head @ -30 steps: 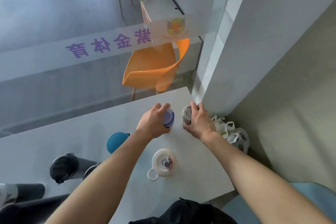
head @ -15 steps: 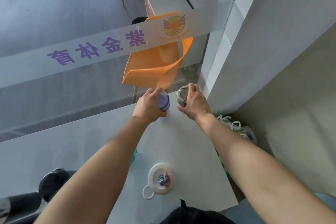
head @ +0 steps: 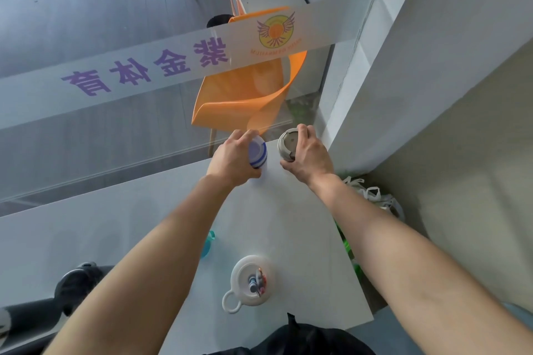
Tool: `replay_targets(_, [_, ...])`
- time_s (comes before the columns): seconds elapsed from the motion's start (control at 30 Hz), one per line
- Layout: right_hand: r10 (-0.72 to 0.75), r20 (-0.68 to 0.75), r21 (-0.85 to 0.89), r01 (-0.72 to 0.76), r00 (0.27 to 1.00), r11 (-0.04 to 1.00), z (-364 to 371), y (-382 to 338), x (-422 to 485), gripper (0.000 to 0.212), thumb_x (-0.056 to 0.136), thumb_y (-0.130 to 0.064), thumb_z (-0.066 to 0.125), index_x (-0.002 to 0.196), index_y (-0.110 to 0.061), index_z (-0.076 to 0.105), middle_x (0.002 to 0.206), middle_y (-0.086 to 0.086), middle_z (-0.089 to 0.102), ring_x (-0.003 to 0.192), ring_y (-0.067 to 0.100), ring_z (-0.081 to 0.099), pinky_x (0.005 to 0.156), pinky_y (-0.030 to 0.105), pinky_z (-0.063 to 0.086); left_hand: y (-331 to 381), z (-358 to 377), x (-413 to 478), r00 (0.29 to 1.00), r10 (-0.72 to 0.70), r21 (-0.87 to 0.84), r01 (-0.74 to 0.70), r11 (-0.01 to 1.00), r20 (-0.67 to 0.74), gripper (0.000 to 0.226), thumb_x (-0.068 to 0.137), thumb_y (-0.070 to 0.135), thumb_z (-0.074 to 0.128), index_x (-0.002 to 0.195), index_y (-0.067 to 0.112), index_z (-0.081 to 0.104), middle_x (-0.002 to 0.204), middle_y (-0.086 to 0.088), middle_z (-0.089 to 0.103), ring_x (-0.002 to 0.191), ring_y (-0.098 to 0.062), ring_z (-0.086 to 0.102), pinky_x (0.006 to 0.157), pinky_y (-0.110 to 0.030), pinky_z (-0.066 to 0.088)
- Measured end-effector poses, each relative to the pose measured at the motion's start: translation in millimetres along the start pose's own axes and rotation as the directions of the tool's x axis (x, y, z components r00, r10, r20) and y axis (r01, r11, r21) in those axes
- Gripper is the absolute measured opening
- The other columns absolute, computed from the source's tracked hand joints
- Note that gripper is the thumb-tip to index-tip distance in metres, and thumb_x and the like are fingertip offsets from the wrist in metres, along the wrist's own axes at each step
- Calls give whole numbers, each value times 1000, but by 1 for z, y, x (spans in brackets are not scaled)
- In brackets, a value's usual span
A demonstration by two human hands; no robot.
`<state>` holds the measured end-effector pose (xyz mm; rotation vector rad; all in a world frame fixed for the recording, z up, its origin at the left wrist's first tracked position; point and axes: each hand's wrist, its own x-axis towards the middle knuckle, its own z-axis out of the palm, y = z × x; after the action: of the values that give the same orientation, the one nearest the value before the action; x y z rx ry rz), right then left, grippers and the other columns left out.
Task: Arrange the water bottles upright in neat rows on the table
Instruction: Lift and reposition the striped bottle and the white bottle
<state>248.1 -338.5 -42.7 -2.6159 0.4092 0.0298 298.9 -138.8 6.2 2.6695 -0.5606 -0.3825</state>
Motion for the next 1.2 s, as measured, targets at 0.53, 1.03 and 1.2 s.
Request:
replay_targets(0.53, [3, -1, -91, -3, 1000, 996, -6, -5, -5, 96, 76, -48, 89, 145, -11, 34, 134, 12, 47, 111, 37, 63, 85, 41, 57, 3, -10, -7, 998, -36, 59, 33, 998, 52, 150, 67, 41, 103, 169, 45, -7, 159, -8, 41, 129, -39, 60, 91, -54, 63])
replay_targets(1.03, [-352, -266, 122, 393, 898, 911, -18, -62, -112, 30, 96, -34, 70, 116, -12, 67, 109, 6, 66, 93, 27, 67, 82, 45, 58, -79, -50, -112, 969, -245, 94, 242, 966, 23, 80, 86, 72, 77, 149, 28, 56, 142, 1, 68, 121, -22, 67, 101, -45, 60])
replay_targets(1.2, [-397, 299, 58, 399, 868, 915, -4, -87, -155, 64, 90, -77, 62, 123, -23, 69, 117, -2, 70, 100, 18, 69, 90, 42, 60, -91, -47, -154, 945, -323, 126, 314, 941, 59, 87, 82, 91, 60, 146, 32, 57, 143, 2, 67, 119, -22, 67, 101, -48, 60])
